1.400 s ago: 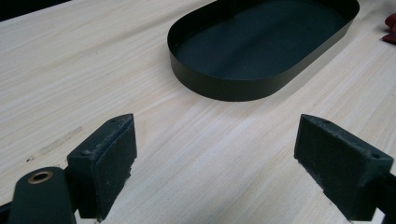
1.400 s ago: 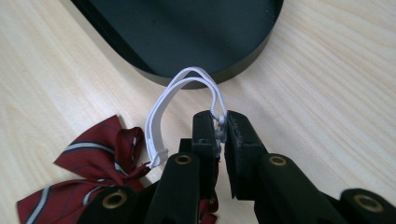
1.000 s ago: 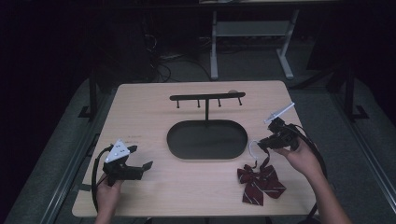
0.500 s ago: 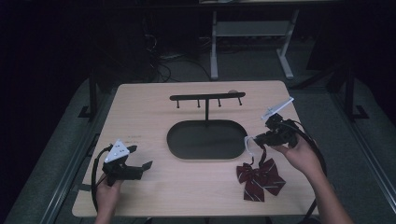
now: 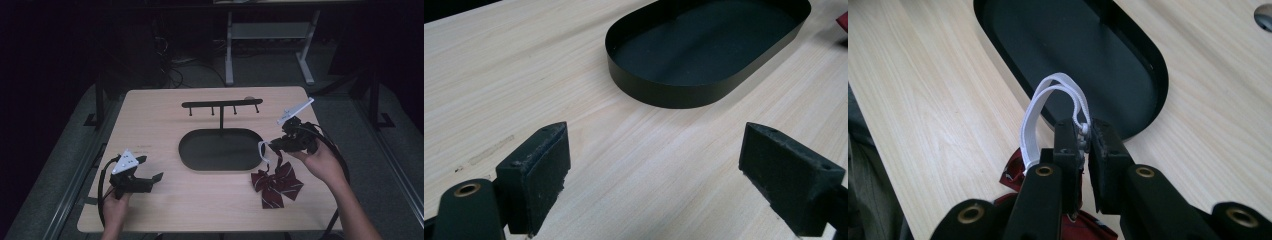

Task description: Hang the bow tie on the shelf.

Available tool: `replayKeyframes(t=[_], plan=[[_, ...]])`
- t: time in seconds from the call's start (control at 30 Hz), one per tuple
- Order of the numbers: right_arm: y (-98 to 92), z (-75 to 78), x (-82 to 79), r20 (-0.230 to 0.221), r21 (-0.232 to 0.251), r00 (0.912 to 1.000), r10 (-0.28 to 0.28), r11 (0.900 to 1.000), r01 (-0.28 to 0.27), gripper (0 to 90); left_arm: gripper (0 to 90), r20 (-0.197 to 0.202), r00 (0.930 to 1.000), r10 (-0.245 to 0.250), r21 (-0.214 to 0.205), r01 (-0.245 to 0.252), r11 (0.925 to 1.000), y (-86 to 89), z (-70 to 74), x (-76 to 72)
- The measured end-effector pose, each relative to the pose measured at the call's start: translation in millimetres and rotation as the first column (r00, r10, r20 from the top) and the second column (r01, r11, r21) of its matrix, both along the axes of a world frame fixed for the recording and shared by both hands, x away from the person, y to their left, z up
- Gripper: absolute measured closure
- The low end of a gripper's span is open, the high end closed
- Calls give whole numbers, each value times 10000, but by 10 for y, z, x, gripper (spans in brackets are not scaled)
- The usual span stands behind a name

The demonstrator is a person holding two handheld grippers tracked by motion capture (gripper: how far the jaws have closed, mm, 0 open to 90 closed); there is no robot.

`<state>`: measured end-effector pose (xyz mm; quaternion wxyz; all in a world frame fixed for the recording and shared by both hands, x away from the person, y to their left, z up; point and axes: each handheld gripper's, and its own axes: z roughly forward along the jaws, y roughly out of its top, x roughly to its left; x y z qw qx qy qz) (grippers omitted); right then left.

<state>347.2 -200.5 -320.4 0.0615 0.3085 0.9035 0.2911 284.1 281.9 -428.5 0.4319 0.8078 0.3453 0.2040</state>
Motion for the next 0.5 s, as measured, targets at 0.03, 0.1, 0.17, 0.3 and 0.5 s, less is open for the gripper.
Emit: replayKeyframes(t=[0.03, 0.1, 0.17, 0.3, 0.5], plan=[[12, 29, 5, 44, -50, 10000, 23, 10000, -23, 825, 130, 21, 10000, 6, -30, -6, 10000, 0, -1, 1], [24, 53, 11, 56, -47, 10000, 38, 10000, -38, 825, 130, 18, 10000, -10, 29, 10, 10000, 5, 2, 0], [34, 76, 17, 85, -62, 9999, 65, 10000, -64, 825, 130, 17, 10000, -11, 22, 11, 10000, 6, 3, 0], [54, 114, 20, 126, -75, 9999, 100, 9999, -99, 825, 130, -4, 10000, 0, -14, 0, 10000, 7, 3, -1], [83, 206, 22, 356, -128, 9991, 209, 9997, -205, 825, 130, -8, 10000, 9, -10, -9, 10000, 1, 7, -5]])
